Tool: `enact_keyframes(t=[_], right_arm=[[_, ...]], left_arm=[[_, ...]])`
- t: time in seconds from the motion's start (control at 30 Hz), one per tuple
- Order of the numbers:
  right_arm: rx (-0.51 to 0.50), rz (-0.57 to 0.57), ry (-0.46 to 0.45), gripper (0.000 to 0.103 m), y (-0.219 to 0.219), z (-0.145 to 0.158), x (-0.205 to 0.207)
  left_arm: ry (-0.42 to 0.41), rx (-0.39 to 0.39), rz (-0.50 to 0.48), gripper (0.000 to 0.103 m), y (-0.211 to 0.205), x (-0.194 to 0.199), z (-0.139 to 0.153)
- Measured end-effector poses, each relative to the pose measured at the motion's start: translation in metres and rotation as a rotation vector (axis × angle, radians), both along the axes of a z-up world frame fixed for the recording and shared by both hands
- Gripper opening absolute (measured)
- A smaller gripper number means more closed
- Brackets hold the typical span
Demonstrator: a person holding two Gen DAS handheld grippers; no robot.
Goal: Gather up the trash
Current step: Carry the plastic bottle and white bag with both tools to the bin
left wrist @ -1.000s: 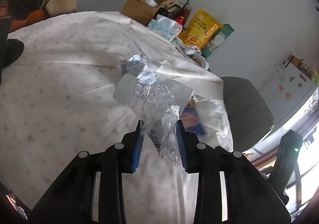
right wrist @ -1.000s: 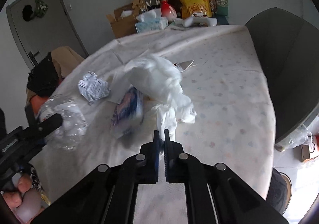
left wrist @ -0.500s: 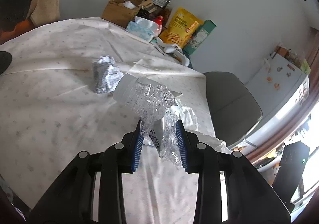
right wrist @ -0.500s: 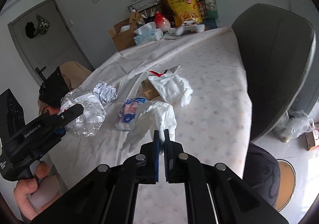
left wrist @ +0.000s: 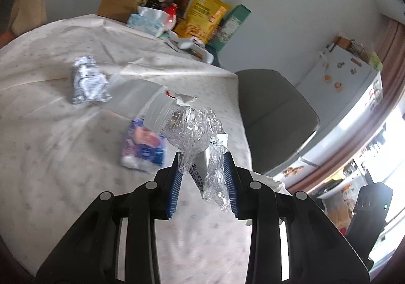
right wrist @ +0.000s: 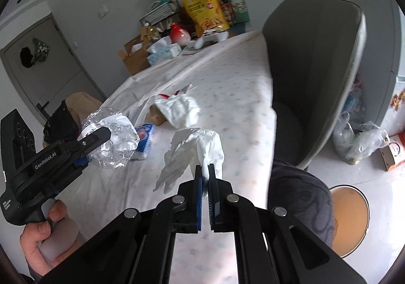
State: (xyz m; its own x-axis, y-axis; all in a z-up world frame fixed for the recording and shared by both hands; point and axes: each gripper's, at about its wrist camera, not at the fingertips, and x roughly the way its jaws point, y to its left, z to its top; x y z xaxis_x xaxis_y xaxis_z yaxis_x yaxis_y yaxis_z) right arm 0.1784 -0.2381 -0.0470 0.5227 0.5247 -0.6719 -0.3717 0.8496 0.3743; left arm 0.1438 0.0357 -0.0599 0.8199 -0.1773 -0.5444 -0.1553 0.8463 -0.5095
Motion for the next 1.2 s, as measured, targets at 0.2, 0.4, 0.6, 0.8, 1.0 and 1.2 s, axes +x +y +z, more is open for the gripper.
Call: enact_keyframes(t=[0.2,0.4,0.6,0.8,1.0,1.2], right_arm=[[0.017,-0.055,-0.026,0.005,-0.03,0.008,-0.004],[0.026,-0.136,-0.043,0.005,-0.065,0.013,-0.007],[0.033,-0.225,-0.042,0.005,-0.109,0.01,-0.008],[0.042,-0.305,-0.046,0.005,-0.148,0.005,-0.007],[0.045,-0.41,-0.014,0.005,-0.193,-0.014,-0.002],[0.02,-0.542,0.075,0.006,-0.243,-0.054,0.006]], left_arm=[[0.004,0.006,-0.07,0.032,-0.028,0.014,0.002],[0.006,0.02,-0.159,0.032,-0.061,0.031,0.006],[0.009,0.045,-0.256,0.032,-0.104,0.046,0.009],[0.022,0.071,-0.346,0.032,-0.147,0.064,0.006],[0.053,0.096,-0.436,0.032,-0.193,0.085,-0.003],[0.099,0.12,-0.508,0.032,-0.236,0.107,-0.018]])
